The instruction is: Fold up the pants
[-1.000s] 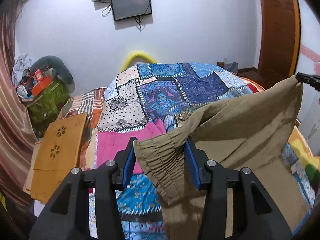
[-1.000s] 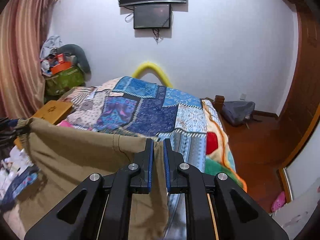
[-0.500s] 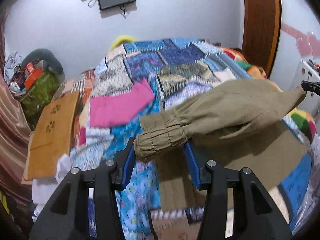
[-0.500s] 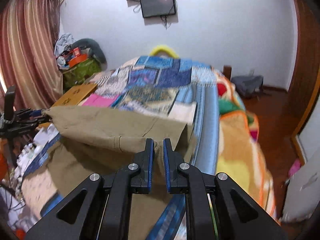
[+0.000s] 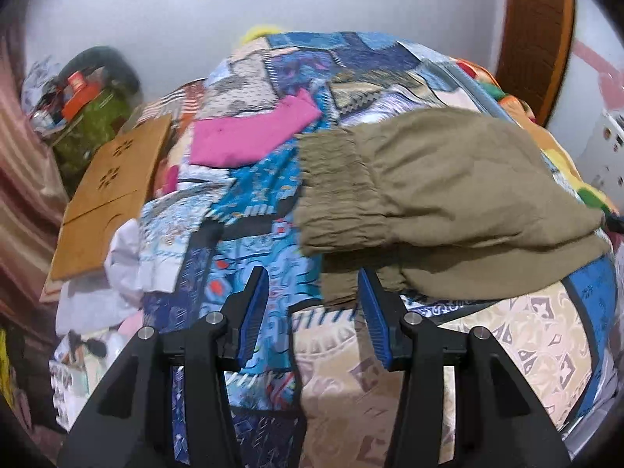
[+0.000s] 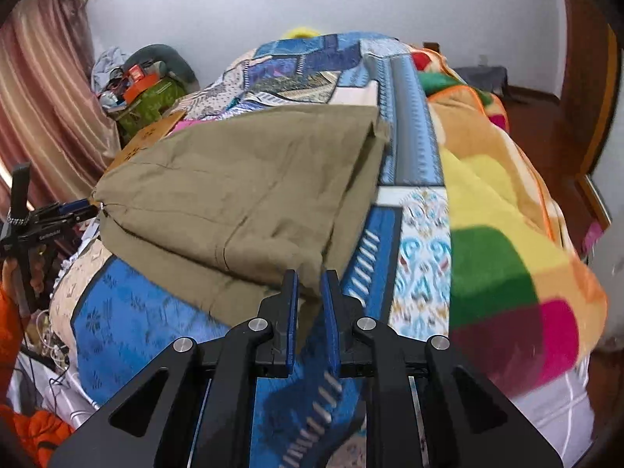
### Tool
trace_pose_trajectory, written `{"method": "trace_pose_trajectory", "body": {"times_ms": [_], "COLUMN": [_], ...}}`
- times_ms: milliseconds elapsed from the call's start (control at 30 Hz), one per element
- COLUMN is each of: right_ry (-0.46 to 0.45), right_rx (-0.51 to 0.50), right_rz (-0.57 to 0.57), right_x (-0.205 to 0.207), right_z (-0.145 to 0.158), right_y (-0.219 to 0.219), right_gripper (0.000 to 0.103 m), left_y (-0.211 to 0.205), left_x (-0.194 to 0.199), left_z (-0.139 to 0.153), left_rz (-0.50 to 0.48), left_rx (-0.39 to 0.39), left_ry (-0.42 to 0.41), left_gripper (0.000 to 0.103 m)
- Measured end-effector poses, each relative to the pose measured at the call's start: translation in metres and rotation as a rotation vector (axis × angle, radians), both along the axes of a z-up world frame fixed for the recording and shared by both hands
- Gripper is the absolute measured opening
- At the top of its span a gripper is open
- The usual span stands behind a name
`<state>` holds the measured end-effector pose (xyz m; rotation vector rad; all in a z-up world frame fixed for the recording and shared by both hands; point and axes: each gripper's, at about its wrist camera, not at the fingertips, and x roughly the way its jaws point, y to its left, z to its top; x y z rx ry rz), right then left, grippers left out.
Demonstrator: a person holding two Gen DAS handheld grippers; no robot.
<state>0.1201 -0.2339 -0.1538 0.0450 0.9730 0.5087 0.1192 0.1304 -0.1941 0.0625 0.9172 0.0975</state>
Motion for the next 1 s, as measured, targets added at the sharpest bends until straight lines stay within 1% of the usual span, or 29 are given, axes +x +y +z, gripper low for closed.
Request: {"method": "trace_pose_trajectory", "body": {"times_ms": [100, 167, 300, 333, 367, 400, 433, 500, 600, 667, 733, 800, 833, 867, 900, 933, 967, 1000], "right_ry": [-0.029, -0.068, -0.116, -0.122, -0.121, -0.119, -0.116, -0.107, -0.1, -0.091, -0.081, -0.111, -0.107, -0.101, -0.094, -0.095, -0.101, -0.1], "right_rx": [-0.016, -0.019, 0.0, 0.005, 0.0, -0.008, -0.018, -0.034, -0.077, -0.11, -0.157, -0.161, -0.159, -0.15, -0.132, -0.12, -0.108, -0.104], "right_rz": [-0.008, 0.009, 0.08, 0.109, 0.145, 0.168, 0.2, 0.258, 0.315, 0.337, 0.377, 0.401, 0.407, 0.409, 0.407, 0.407, 0.4, 0.39], "right_x": [-0.006, -0.008, -0.008, -0.007, -0.006, -0.006, -0.006, -0.007, -0.007, -0.008, -0.008, -0.01, -0.009, -0.008, -0.007, -0.006, -0.005, -0.003], "right_z": [0.01, 0.02, 0.035, 0.037, 0.037, 0.035, 0.032, 0.025, 0.012, 0.006, -0.003, -0.003, -0.003, -0.003, -0.003, -0.003, -0.004, -0.004], "right_y": [0.001, 0.008, 0.032, 0.042, 0.054, 0.061, 0.072, 0.091, 0.112, 0.121, 0.129, 0.13, 0.13, 0.128, 0.126, 0.126, 0.123, 0.123], "right_gripper": [0.013, 0.013, 0.026, 0.03, 0.032, 0.035, 0.036, 0.036, 0.036, 0.036, 0.038, 0.038, 0.038, 0.038, 0.036, 0.026, 0.02, 0.011], "left_y": [0.0, -0.006, -0.03, -0.036, -0.044, -0.053, -0.06, -0.074, -0.094, -0.103, -0.112, -0.12, -0.124, -0.128, -0.131, -0.134, -0.136, -0.138], "left_x": [-0.002, 0.0, 0.006, 0.008, 0.011, 0.014, 0.017, 0.023, 0.029, 0.031, 0.033, 0.031, 0.03, 0.03, 0.029, 0.029, 0.03, 0.03], "left_z": [0.02, 0.033, 0.055, 0.057, 0.058, 0.058, 0.057, 0.052, 0.04, 0.033, 0.026, 0.02, 0.017, 0.014, 0.012, 0.01, 0.007, 0.004], "left_rz": [0.012, 0.003, -0.068, -0.09, -0.114, -0.138, -0.158, -0.198, -0.26, -0.294, -0.322, -0.348, -0.362, -0.373, -0.381, -0.386, -0.39, -0.389], "left_rx": [-0.006, -0.005, -0.028, -0.03, -0.032, -0.032, -0.03, -0.025, -0.022, -0.024, -0.025, -0.018, -0.016, -0.01, -0.001, 0.008, 0.018, 0.029], "left_ry": [-0.039, -0.06, -0.092, -0.093, -0.091, -0.086, -0.08, -0.061, -0.022, 0.001, 0.021, 0.036, 0.041, 0.045, 0.047, 0.051, 0.057, 0.066], "left_gripper": [0.048, 0.048, 0.049, 0.049, 0.053, 0.055, 0.056, 0.056, 0.056, 0.058, 0.06, 0.063, 0.065, 0.069, 0.073, 0.073, 0.074, 0.075]}}
